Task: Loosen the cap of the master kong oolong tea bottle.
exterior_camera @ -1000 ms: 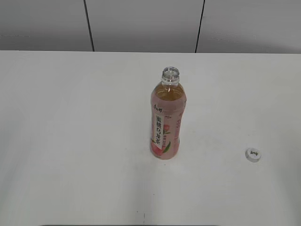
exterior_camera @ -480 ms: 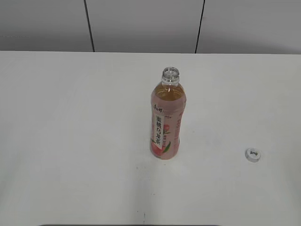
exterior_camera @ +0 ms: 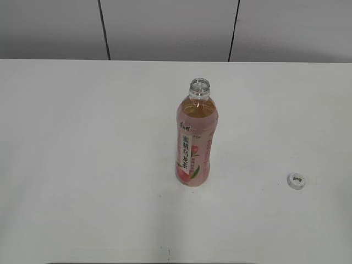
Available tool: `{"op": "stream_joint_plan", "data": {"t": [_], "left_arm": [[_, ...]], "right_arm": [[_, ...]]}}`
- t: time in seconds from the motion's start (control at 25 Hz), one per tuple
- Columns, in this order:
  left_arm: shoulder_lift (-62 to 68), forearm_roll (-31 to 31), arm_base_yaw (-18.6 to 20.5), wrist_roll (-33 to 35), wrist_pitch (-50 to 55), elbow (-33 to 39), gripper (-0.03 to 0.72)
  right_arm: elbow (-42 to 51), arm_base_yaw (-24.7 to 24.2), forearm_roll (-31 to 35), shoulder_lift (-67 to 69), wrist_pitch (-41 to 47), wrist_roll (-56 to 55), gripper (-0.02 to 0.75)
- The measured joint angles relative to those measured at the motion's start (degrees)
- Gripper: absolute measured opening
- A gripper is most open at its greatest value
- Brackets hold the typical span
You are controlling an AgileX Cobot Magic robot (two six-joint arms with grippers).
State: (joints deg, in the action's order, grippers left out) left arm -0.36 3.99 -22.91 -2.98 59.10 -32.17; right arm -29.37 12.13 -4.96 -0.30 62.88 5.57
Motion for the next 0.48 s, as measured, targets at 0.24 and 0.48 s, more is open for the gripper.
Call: {"op": "stream_joint_plan", "data": {"t": [0.24, 0.48], "left_arm": [[0.00, 0.00, 0.00, 0.06, -0.10, 0.00, 0.396], [0.00, 0.00, 0.00, 0.06, -0.16, 0.00, 0.396]], "right_arm": [[0.00, 0.00, 0.05, 0.00, 0.00, -0.36, 0.578], [0.00, 0.00, 0.05, 0.00, 0.00, -0.36, 0.578]]}}
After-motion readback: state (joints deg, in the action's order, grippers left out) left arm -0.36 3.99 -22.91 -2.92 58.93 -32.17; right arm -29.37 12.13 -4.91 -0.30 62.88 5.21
